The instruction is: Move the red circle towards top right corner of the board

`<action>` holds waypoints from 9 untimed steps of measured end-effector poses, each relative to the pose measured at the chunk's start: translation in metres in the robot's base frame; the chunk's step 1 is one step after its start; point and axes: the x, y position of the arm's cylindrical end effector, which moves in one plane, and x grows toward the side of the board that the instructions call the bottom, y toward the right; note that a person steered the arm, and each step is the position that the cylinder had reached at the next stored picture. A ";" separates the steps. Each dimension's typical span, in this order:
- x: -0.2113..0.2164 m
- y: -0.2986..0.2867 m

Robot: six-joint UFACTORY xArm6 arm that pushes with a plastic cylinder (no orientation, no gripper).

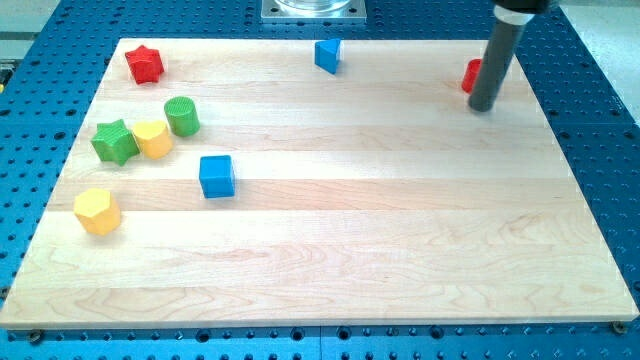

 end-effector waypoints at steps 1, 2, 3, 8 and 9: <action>-0.059 0.051; -0.080 0.059; -0.043 0.067; -0.037 -0.034; -0.045 -0.043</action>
